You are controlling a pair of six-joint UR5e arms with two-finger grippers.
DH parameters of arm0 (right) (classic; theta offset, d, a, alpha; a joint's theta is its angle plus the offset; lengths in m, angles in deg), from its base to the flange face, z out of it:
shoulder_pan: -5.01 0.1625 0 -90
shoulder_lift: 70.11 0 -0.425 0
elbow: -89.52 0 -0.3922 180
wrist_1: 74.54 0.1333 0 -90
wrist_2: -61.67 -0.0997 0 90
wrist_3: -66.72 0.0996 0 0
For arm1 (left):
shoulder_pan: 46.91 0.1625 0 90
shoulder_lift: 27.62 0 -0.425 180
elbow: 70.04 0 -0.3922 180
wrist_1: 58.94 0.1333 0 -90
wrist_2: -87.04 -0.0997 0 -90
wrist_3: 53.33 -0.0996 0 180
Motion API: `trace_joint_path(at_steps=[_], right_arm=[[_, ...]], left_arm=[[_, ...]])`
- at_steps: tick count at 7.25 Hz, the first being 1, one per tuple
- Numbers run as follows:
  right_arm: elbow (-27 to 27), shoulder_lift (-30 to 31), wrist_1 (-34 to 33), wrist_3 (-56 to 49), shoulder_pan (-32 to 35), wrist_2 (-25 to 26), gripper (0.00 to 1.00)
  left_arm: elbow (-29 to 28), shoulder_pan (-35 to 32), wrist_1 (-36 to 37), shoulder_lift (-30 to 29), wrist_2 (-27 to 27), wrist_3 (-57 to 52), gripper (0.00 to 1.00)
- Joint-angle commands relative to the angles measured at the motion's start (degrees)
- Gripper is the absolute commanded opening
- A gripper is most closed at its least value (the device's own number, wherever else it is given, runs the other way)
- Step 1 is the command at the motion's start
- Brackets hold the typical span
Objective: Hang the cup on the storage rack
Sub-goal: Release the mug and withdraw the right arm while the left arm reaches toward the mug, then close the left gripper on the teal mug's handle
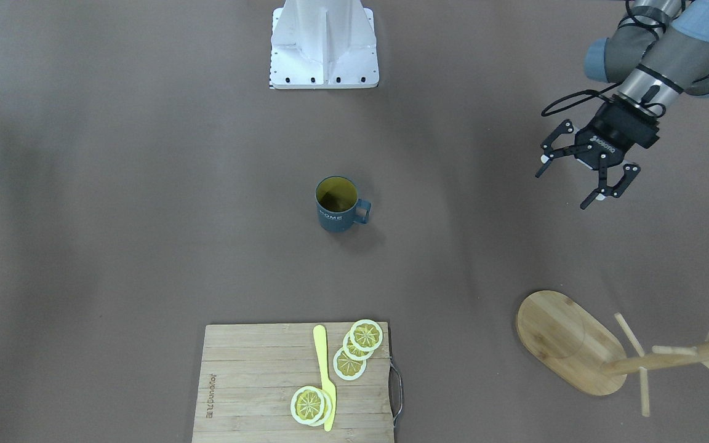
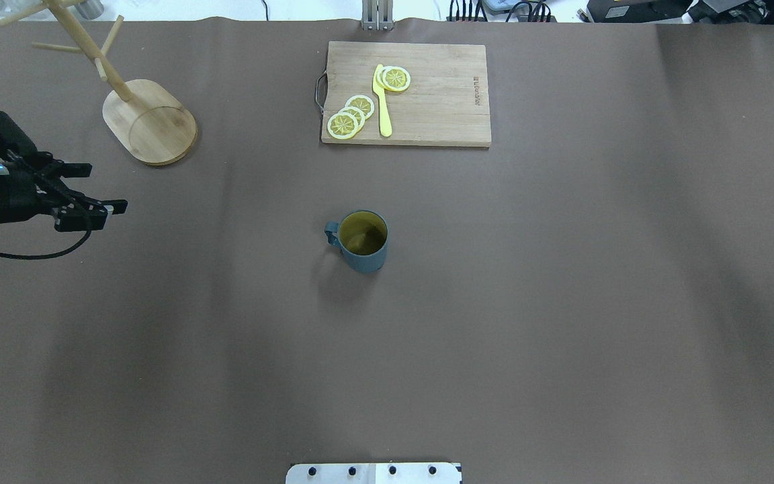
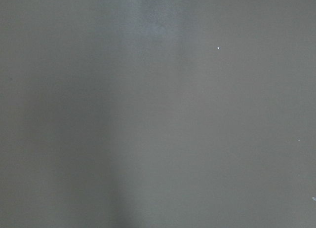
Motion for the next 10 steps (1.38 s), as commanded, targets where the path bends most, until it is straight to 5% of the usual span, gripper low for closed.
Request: trace_joint_path(at_steps=[1,4,10], right_arm=[[3.4,3.7,2.9,-7.4,4.4,-1.2,1.00],[3.7,10.0,7.7,-7.6,6.8,-3.0,1.00],[3.7,10.6,7.7,-7.2,7.2,-2.9,1.00]], left_arm=[[-2.0,6.1,0.1,-4.3,-5.3,2.4,0.98],[-6.3,16.3,1.3,-12.2,-16.1,3.7,0.97],[-15.9,19.3,1.5,-23.9,-16.5,5.4,0.90]])
